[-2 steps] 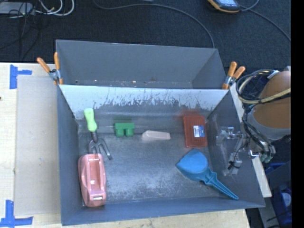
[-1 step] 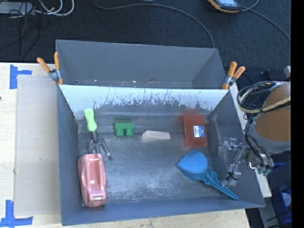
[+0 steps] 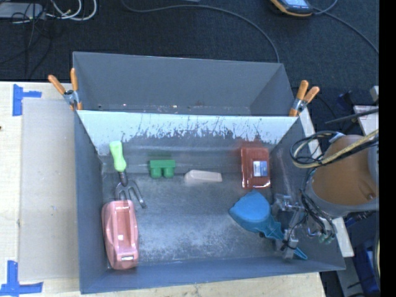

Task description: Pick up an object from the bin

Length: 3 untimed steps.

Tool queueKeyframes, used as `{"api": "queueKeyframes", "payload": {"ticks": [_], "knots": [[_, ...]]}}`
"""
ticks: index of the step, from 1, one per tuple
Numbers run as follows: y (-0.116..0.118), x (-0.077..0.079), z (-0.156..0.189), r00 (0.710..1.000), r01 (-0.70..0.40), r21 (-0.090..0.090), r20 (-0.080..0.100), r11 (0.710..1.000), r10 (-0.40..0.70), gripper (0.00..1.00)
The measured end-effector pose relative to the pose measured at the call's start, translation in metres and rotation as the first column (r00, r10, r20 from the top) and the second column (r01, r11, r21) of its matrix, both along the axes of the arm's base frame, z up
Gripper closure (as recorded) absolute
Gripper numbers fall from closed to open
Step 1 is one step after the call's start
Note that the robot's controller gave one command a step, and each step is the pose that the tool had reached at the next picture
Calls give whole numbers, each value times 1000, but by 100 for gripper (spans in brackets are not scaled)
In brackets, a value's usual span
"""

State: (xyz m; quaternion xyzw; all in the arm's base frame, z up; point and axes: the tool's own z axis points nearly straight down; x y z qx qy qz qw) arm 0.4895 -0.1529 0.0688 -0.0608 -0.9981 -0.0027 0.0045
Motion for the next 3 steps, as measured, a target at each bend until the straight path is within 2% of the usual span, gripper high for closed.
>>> {"api": "queueKeyframes", "payload": {"ticks": [1,3], "knots": [[5,-4,3,975,223,3,-7,975,-223,100],[5,-3,3,975,223,3,-7,975,-223,100]]}}
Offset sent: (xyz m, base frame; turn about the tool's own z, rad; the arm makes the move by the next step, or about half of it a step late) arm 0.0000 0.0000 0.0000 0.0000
